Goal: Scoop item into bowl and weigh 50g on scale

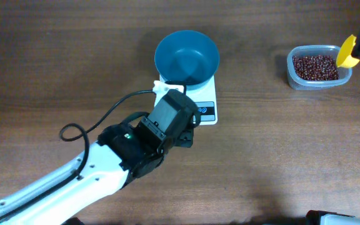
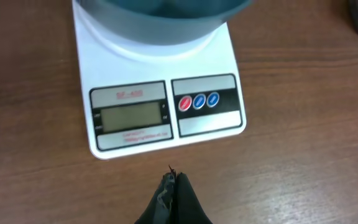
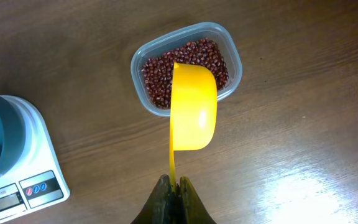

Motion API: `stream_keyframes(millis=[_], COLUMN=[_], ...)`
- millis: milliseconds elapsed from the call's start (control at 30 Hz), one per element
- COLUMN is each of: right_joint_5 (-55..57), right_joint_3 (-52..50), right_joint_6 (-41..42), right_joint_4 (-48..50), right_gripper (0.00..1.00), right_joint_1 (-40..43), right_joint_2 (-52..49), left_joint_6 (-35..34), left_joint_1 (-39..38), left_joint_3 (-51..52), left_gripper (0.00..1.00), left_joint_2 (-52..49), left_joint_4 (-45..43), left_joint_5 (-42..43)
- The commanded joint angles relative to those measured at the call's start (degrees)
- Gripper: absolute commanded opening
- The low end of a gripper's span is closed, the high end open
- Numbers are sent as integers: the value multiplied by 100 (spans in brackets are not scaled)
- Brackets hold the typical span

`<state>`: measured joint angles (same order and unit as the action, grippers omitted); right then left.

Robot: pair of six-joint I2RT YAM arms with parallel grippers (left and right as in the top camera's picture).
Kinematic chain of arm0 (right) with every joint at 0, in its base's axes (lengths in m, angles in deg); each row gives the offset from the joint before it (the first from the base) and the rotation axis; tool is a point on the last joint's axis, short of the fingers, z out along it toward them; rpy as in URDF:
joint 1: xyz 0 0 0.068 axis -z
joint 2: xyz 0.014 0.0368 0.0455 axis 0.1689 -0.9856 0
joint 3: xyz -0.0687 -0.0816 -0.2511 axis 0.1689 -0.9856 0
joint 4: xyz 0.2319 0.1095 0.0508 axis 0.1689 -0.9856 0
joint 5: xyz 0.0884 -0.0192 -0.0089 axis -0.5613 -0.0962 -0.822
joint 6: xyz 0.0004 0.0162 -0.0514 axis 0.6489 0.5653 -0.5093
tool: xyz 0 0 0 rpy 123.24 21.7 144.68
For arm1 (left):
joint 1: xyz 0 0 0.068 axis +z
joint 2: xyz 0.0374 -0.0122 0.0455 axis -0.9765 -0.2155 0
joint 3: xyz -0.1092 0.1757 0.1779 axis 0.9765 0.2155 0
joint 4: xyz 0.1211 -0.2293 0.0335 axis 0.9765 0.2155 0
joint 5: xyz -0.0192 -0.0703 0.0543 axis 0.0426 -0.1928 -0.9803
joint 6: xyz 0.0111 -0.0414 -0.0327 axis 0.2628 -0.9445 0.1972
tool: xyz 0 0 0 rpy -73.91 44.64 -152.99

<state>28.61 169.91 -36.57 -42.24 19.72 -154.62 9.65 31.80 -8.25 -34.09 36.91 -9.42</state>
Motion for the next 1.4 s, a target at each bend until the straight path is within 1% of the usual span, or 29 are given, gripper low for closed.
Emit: stream_keyframes(millis=[0,33,100,133,200,233,267,333,400,533,667,867,933,1033,1367], right_joint_5=[-9,-11,-11,-11,-11,-11,-11,-11,-11,-11,-11,-11,-11,-11,-11], right_joint_3=[81,81,81,81,81,81,81,81,81,81,81,81,81,81,81], right_joint_6=[68,68,68,68,68,68,68,68,68,68,68,68,68,68,68], right_joint_4=[20,17,17,13,-7,-11,-11,-7,-4,-4,-7,-4,-9,-9,-9], right_gripper=[4,4,4,4,4,4,4,4,4,4,4,4,4,4,4], right_joint_1=[15,15,15,15,15,15,15,15,15,15,15,15,15,15,15], right_joint_2=[-76,-105,-140,-146,-146,-146,-146,-146,-146,-146,-146,-146,-146,-146,-146], left_joint_6=[442,861,1217,1419,1532,1585,1585,1589,1694,1692,1692,1687,1687,1668,1641], left_joint_1=[-20,46,210,413,719,863,990,1185,1233,1255,1255,1252,1255,1252,1255], left_joint_3=[-595,-1023,-1410,-1775,-2361,-2660,-2981,-3543,-3838,-3869,-3866,-3866,-3866,-3866,-3866], left_gripper=[0,3,3,4,4,1,0,0,0,0,0,0,0,0,0], left_joint_2=[-59,-59,-122,-317,-872,-1176,-1506,-2100,-2505,-3036,-3226,-3235,-3235,-3235,-3235], left_joint_4=[52,125,164,251,476,612,761,990,1029,1154,1169,1613,1633,1657,1941], left_joint_5=[-48,-66,-61,-46,57,249,459,654,734,730,715,721,737,1012,1012])
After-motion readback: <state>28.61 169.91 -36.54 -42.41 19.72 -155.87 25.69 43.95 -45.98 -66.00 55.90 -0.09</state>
